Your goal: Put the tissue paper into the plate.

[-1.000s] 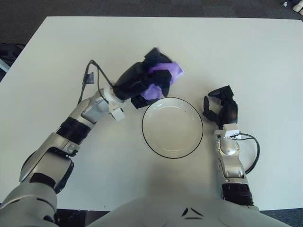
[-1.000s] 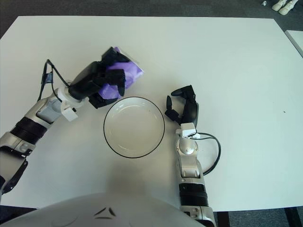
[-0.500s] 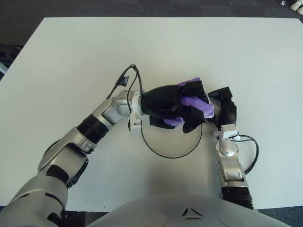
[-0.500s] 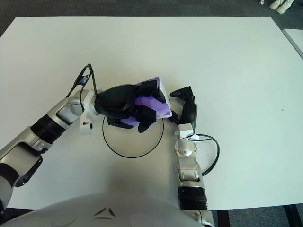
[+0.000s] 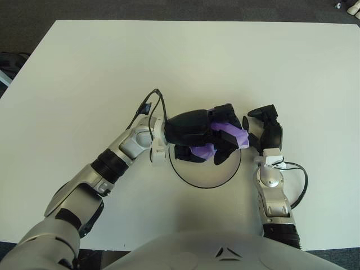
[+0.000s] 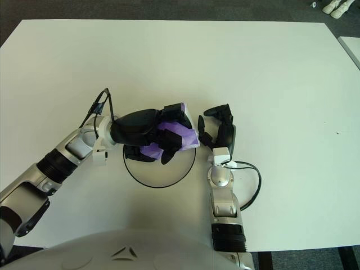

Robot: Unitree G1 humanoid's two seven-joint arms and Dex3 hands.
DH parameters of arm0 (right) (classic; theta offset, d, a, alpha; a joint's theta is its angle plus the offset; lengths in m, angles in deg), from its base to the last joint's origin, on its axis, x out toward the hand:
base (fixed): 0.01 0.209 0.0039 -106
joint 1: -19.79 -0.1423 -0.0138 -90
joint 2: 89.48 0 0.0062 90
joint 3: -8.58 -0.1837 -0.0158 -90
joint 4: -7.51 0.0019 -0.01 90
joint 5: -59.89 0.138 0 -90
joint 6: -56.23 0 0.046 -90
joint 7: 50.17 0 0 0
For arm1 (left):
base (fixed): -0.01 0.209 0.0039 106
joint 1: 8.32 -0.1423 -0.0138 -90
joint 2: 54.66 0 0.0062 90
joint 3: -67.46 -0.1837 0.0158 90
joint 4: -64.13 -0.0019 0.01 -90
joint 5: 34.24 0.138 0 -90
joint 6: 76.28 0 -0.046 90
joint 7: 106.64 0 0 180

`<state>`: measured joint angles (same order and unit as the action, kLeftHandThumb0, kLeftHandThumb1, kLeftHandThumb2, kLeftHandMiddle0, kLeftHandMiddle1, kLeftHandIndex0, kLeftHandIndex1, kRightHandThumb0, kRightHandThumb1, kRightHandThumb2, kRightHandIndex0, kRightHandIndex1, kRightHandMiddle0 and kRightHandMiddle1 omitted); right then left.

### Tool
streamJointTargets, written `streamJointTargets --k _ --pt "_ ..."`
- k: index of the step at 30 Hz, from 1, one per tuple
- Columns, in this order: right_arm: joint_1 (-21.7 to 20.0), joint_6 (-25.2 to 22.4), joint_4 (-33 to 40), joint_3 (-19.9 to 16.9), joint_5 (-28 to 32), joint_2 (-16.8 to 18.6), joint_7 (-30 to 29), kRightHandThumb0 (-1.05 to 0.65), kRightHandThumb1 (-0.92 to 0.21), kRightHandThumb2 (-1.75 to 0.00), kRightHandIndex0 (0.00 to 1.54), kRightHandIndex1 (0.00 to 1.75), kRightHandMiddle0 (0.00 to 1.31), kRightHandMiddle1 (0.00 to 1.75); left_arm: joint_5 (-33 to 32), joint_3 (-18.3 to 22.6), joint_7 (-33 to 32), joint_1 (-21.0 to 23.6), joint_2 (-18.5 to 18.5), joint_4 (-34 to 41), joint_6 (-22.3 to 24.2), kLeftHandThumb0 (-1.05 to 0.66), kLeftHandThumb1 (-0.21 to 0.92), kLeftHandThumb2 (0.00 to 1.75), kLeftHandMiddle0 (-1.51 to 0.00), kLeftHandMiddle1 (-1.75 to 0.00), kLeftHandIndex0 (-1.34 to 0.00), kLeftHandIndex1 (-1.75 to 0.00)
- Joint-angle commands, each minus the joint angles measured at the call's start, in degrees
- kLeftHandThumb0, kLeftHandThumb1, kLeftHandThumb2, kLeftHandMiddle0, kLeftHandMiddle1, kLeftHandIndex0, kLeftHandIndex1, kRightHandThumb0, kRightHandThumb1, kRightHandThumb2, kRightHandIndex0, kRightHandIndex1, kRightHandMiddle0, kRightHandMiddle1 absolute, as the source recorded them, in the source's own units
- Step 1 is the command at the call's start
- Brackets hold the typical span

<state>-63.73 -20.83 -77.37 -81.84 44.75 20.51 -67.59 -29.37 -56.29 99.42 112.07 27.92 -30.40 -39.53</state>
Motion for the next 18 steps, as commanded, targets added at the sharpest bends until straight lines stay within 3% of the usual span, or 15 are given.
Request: streamJointTargets --k 1,10,18 --pt "2.41 -2.13 -1.12 -0.13 0.15 0.15 0.08 -0.39 -0.64 -0.91 0.58 1.3 0.36 1.75 -0.56 0.79 1.85 -0.46 0.55 0.21 0.14 0.0 -0.05 1.7 -0.92 -1.66 -0.65 -1.75" --pt "2.37 -0.91 -1.44 -0.25 1.43 0.23 0.54 -0.4 -0.59 -0.97 0.59 1.32 0.4 1.75 1.61 2.87 2.66 -0.28 2.09 -1.92 -2.38 0.0 -0.06 1.74 -0.92 -1.7 -0.66 -1.75" --pt "2.34 0.1 -1.89 -0.41 2.04 0.13 0.87 -0.4 -0.59 -0.98 0.6 1.33 0.4 1.75 -0.52 2.75 7.01 0.29 0.58 -1.72 0.05 0.0 -0.07 1.74 -0.92 -1.71 -0.66 -1.75"
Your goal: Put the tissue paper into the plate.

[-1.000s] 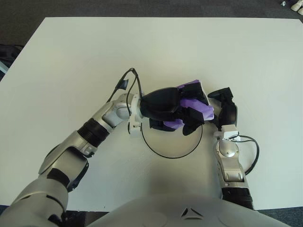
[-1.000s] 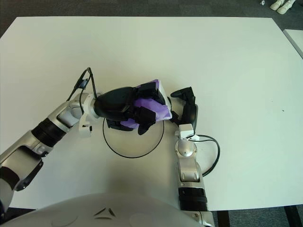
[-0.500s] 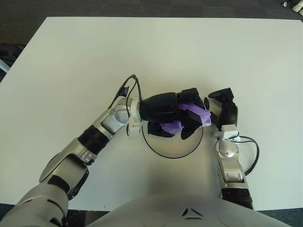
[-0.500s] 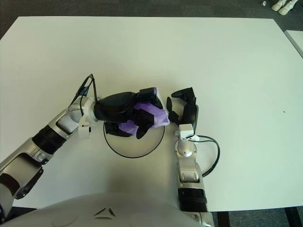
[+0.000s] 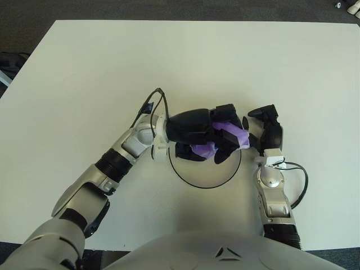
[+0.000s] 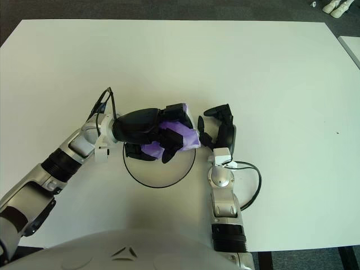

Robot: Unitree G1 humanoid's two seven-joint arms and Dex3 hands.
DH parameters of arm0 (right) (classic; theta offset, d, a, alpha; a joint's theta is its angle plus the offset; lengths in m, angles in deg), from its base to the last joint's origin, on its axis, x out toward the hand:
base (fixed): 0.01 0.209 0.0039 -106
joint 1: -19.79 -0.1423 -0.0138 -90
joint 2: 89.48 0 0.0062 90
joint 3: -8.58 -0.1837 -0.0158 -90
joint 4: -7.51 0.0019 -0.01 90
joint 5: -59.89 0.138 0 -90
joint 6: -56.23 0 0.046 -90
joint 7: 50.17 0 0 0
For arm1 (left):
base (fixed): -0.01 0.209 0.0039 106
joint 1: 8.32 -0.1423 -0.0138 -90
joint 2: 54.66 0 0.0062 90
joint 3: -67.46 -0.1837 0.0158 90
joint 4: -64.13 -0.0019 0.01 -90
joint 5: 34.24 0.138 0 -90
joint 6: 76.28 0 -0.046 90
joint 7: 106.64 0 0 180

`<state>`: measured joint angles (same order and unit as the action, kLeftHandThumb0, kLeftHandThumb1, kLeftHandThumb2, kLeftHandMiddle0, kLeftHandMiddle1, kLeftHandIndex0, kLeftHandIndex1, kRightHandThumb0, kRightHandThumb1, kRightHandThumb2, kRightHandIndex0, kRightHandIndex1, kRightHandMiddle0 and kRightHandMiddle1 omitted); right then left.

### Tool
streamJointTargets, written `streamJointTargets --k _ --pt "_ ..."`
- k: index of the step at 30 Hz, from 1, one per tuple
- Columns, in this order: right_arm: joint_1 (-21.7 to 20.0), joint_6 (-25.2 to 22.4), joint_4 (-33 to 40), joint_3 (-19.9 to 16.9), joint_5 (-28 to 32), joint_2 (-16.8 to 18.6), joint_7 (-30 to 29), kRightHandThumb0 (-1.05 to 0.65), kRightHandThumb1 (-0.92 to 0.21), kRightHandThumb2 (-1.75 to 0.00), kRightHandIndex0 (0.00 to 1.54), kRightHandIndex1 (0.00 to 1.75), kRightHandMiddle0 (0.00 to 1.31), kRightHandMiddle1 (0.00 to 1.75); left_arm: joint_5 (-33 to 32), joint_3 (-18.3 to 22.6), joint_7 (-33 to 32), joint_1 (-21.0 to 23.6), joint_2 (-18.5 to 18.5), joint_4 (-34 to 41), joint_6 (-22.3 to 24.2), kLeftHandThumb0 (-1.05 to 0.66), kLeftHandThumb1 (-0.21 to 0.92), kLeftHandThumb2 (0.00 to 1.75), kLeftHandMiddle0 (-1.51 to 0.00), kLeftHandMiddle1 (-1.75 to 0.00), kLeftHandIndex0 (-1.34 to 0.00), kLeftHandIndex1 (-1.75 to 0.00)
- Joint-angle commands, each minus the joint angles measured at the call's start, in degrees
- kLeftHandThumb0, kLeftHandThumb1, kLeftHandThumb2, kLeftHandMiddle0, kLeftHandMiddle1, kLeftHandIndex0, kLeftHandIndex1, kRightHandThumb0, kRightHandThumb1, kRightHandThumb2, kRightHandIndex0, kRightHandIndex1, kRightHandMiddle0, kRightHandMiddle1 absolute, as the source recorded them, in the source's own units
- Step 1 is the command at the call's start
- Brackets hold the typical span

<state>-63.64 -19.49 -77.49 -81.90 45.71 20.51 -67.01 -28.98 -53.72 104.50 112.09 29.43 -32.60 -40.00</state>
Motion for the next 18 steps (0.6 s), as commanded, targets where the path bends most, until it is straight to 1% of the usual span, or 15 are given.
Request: streamJointTargets --k 1,5,8,9,11,13,14,15,16,17,18 --pt "2.27 -1.1 -1.82 -0.35 1.08 0.14 0.31 -0.4 -0.59 -0.98 0.6 1.33 0.4 1.75 -2.1 -0.13 2.96 0.43 -1.16 0.49 0.78 0.0 -0.07 1.74 -0.92 -1.71 -0.66 -1.75" --pt "2.17 -0.61 -2.16 -0.37 0.97 0.23 0.15 -0.4 -0.6 -0.96 0.59 1.34 0.39 1.75 -6.1 -0.54 5.83 0.3 -1.26 0.55 1.77 0.0 -0.06 1.74 -0.91 -1.73 -0.65 -1.75" --pt "2.2 -0.74 -2.08 -0.35 0.95 0.26 0.26 -0.4 -0.61 -0.96 0.59 1.34 0.39 1.75 -7.98 0.04 6.63 -0.49 -0.76 0.39 2.07 0.0 -0.07 1.75 -0.92 -1.74 -0.67 -1.71" --pt "2.23 -0.82 -1.99 -0.33 0.94 0.26 0.33 -0.4 -0.61 -0.96 0.59 1.34 0.39 1.75 -8.31 0.33 6.7 -0.78 -0.58 0.18 1.87 -0.01 -0.05 1.73 -0.91 -1.74 -0.65 -1.71" --pt "2.3 -0.96 -1.8 -0.3 0.92 0.24 0.43 -0.4 -0.61 -0.96 0.58 1.34 0.39 1.75 -8.73 0.88 6.63 -1.32 -0.22 -0.31 1.33 -0.01 0.03 1.64 -0.85 -1.74 -0.58 -1.72" --pt "2.34 -0.96 -1.71 -0.29 0.92 0.21 0.5 -0.4 -0.61 -0.96 0.58 1.34 0.39 1.75 -8.8 1.19 6.68 -1.56 0.12 -0.42 1.24 -0.01 0.07 1.6 -0.83 -1.75 -0.54 -1.73" --pt "2.31 -0.69 -1.79 -0.28 0.82 0.14 0.46 -0.4 -0.6 -0.96 0.58 1.34 0.39 1.75 -8.7 1.61 6.45 -1.91 0.19 -0.49 1.25 -0.02 0.11 1.57 -0.8 -1.75 -0.51 -1.72" --pt "2.29 -0.49 -1.85 -0.27 0.74 0.08 0.42 -0.4 -0.6 -0.97 0.58 1.34 0.39 1.75 -8.62 1.96 6.32 -2.17 0.25 -0.54 1.26 -0.16 0.26 1.37 -0.76 -1.75 -0.48 -1.73" --pt "2.27 -0.35 -1.91 -0.27 0.7 0.04 0.39 -0.4 -0.6 -0.97 0.58 1.33 0.39 1.75 -8.56 2.22 6.28 -2.36 0.33 -0.58 1.26 -0.21 0.32 1.3 -0.74 -1.75 -0.47 -1.74" --pt "2.25 -0.2 -1.97 -0.25 0.56 -0.01 0.32 -0.4 -0.59 -0.97 0.58 1.33 0.4 1.75 -8.59 2.65 6.26 -2.7 0.14 -0.54 1.25 -0.29 0.41 1.19 -0.71 -1.75 -0.45 -1.74" --pt "2.24 -0.18 -1.95 -0.21 0.3 -0.11 0.25 -0.4 -0.59 -0.98 0.58 1.33 0.4 1.75 -9.64 3.4 6.58 -3.28 -0.82 0.51 1.73 -0.31 0.45 1.14 -0.7 -1.75 -0.44 -1.74"
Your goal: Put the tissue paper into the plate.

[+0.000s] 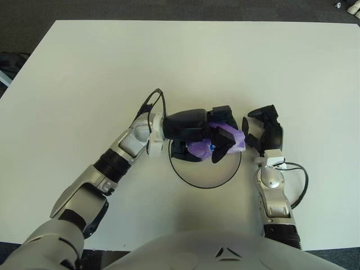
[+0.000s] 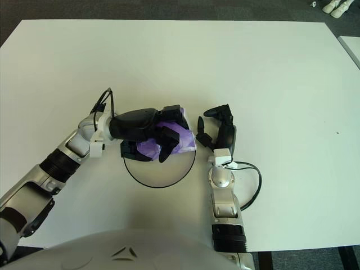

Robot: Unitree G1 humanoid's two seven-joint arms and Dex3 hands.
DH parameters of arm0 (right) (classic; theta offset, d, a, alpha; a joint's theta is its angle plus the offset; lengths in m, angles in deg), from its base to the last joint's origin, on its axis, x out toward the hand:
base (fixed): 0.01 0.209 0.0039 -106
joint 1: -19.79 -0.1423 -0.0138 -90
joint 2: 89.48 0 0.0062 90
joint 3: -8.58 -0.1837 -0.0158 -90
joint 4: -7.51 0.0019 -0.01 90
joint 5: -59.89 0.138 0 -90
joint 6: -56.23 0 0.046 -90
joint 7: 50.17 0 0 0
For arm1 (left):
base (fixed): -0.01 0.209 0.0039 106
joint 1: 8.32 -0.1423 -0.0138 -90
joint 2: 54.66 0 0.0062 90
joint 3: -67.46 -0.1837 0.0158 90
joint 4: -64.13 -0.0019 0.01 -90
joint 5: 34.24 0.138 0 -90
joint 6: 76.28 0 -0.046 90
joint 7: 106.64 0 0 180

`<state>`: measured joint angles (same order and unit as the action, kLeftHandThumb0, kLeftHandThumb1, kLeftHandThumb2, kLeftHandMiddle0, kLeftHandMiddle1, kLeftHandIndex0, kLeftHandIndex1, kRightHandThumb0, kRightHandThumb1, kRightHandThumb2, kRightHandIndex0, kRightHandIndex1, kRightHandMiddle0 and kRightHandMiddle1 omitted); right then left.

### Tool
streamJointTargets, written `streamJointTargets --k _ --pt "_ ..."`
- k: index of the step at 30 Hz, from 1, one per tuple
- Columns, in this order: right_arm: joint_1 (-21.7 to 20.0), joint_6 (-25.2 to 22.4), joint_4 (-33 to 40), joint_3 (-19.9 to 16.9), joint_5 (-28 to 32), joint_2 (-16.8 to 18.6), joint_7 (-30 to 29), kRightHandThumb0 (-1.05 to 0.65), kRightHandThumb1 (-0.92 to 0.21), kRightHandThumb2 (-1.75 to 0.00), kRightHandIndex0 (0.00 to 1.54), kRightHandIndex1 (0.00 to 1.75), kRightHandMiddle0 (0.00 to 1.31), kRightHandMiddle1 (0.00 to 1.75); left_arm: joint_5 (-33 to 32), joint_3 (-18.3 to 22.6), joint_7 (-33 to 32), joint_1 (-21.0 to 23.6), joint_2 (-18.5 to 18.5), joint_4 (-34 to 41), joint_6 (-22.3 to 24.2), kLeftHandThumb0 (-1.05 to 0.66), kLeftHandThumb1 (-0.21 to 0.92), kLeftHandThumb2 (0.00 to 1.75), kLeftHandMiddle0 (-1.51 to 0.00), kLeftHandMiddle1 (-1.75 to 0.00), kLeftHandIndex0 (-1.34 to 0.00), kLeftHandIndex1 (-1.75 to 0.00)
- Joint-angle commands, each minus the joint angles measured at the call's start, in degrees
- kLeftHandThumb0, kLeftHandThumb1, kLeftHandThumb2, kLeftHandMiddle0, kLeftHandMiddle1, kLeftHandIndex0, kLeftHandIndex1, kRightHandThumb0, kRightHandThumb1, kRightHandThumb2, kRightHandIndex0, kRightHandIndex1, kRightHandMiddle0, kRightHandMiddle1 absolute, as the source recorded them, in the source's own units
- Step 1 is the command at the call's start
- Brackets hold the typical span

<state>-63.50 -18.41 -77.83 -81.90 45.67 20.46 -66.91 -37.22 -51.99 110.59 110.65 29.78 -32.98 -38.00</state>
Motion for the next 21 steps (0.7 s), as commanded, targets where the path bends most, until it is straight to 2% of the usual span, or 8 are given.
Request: streamJointTargets --k 1,4,6,8,13,16,18,21 --pt "2.08 -1.25 -1.6 -0.18 0.16 -0.15 0.11 -0.4 -0.6 -0.97 0.57 1.32 0.39 1.75 -2.18 2.27 0.79 -2.26 -1.81 1.67 0.11 -0.35 0.51 1.07 -0.67 -1.75 -0.42 -1.74" --pt "2.07 -1.41 -1.46 -0.02 -0.32 -0.52 0.26 -0.39 -0.62 -0.95 0.57 1.29 0.38 1.75 -3.51 3.38 1.89 -2.61 -3.22 3.15 0.43 -0.39 0.59 0.98 -0.62 -1.75 -0.39 -1.75" --pt "2.09 -1.52 -1.35 0.07 -0.51 -0.74 0.45 -0.39 -0.63 -0.93 0.58 1.28 0.37 1.75 -3.94 3.82 2.73 -2.57 -4.0 3.63 -0.17 -0.69 0.78 0.9 -0.62 -1.75 -0.32 -1.75" --pt "2.11 -1.61 -1.24 0.13 -0.62 -0.89 0.58 -0.39 -0.65 -0.91 0.58 1.26 0.36 1.75 -4.23 4.1 3.39 -2.53 -4.42 3.87 -0.71 -0.8 0.85 0.88 -0.61 -1.75 -0.29 -1.75" --pt "2.26 -1.98 -0.93 0.2 -0.54 -1.4 1.18 -0.38 -0.67 -0.88 0.57 1.24 0.34 1.75 -3.95 4.89 4.48 -2.18 -5.12 4.05 -2.64 -0.92 0.91 0.87 -0.56 -1.75 -0.24 -1.75" --pt "2.33 -2.35 -0.83 0.13 -0.38 -1.82 1.74 -0.38 -0.69 -0.85 0.58 1.24 0.33 1.75 -2.5 5.75 5.11 -1.17 -6.05 4.27 -4.18 -0.95 0.92 0.9 -0.46 -1.75 -0.13 -1.75" --pt "2.33 -2.45 -0.83 0.09 -0.4 -1.89 1.82 -0.38 -0.7 -0.84 0.58 1.24 0.33 1.75 -1.45 6.27 5.22 -0.65 -6.25 4.05 -5.26 -0.98 0.92 0.91 -0.31 -1.75 -0.05 -1.69" --pt "2.29 -2.78 -0.79 0.07 -0.6 -1.87 1.6 -0.38 -0.71 -0.83 0.58 1.22 0.32 1.75 1.75 7.82 4.42 0.56 -5.93 2.65 -9.49 -1.01 0.92 0.95 -0.1 -1.59 -0.02 -1.22"
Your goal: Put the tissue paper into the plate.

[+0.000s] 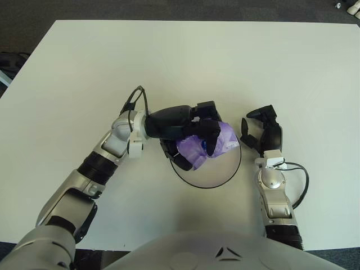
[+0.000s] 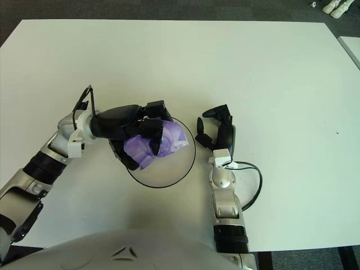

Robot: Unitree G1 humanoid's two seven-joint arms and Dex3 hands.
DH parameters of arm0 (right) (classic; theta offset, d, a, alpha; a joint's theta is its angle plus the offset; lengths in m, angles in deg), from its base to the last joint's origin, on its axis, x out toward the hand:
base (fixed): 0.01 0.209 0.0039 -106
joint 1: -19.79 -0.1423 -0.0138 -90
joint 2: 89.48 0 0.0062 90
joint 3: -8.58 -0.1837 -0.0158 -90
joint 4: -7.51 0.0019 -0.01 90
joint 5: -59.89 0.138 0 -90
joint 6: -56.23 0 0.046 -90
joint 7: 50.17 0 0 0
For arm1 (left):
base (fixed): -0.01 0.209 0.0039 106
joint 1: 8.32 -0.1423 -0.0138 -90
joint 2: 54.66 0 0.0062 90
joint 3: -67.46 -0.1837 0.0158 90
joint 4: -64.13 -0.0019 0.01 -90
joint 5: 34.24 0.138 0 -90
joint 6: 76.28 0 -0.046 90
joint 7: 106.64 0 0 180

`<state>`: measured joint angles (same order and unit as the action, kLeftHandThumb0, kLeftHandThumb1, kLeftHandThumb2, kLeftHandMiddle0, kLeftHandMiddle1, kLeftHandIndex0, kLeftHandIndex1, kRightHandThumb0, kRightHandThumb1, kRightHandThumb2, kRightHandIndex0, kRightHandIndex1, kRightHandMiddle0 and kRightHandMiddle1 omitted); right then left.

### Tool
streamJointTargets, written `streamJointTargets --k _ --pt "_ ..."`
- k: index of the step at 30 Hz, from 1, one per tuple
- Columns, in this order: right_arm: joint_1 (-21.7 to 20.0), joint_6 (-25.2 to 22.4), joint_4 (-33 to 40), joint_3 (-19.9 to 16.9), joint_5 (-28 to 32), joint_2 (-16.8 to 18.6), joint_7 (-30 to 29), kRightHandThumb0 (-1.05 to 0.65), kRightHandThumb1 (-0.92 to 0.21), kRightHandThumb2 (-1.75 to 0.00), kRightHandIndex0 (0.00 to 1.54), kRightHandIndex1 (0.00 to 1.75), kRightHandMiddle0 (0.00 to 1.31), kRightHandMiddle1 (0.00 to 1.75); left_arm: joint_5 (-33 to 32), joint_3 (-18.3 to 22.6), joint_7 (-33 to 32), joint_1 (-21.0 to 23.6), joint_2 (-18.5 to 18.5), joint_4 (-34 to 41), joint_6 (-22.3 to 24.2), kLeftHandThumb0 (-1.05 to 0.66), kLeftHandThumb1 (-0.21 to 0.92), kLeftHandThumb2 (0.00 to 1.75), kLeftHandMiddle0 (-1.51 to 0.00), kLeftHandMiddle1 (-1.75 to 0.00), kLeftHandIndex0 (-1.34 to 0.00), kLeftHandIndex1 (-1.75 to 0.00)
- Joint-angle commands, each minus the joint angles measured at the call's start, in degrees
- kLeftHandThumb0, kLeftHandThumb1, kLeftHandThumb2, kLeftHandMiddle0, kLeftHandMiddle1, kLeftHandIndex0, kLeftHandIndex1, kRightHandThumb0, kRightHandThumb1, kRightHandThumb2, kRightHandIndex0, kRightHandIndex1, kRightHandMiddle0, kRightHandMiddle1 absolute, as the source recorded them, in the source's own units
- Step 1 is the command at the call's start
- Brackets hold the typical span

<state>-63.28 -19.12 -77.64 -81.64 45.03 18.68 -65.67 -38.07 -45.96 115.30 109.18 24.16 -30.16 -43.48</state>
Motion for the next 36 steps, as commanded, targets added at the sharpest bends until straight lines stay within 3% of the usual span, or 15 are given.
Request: streamJointTargets --k 1,5,10,16,24,29,36 --pt "2.07 -2.21 -0.91 -0.15 -0.1 -0.03 0.2 -0.38 -0.71 -0.83 0.58 1.22 0.32 1.75 3.96 2.48 -0.84 2.43 0.02 -0.85 -5.88 -1.01 0.92 0.96 -0.08 -1.57 -0.01 -1.17" --pt "2.08 -2.09 -0.86 0.06 -0.99 0.05 -0.62 -0.38 -0.72 -0.81 0.57 1.2 0.31 1.75 9.68 5.49 -3.13 3.78 1.3 -3.14 -12.17 -1.03 0.92 1.0 -0.02 -1.46 0.0 -0.96" --pt "1.97 -0.86 -1.37 0.17 -1.62 -0.33 -1.28 -0.38 -0.73 -0.8 0.6 1.21 0.31 1.75 13.99 7.36 -5.45 4.64 1.64 -5.31 -16.06 -1.04 0.92 1.04 0.0 -1.26 0.0 -0.8" --pt "1.73 0.15 -2.22 -0.01 -1.68 -0.34 -1.67 -0.38 -0.71 -0.82 0.61 1.21 0.32 1.75 15.13 7.1 -7.9 5.31 1.28 -7.41 -19.73 -1.05 0.92 1.09 0.0 -0.48 0.0 -0.37" --pt "1.33 3.16 -3.8 -0.01 -1.53 -0.41 -2.31 -0.38 -0.71 -0.82 0.61 1.2 0.32 1.75 16.37 7.67 -10.27 5.99 0.9 -7.6 -21.02 -1.05 0.92 1.1 0.0 -0.09 0.0 -0.1" --pt "1.23 5.04 -4.61 0.25 -1.75 -0.75 -2.36 -0.38 -0.72 -0.82 0.63 1.2 0.31 1.75 17.88 7.95 -11.58 6.77 0.74 -8.12 -22.41 -1.05 0.92 1.07 0.0 -0.02 0.0 -0.02" --pt "1.2 6.22 -5.04 0.36 -0.97 -0.84 -1.82 -0.36 -0.81 -0.69 0.62 1.23 0.26 1.75 20.76 8.97 -13.71 6.28 1.53 -8.72 -22.85 -1.05 0.92 1.0 0.0 0.0 0.0 0.0"
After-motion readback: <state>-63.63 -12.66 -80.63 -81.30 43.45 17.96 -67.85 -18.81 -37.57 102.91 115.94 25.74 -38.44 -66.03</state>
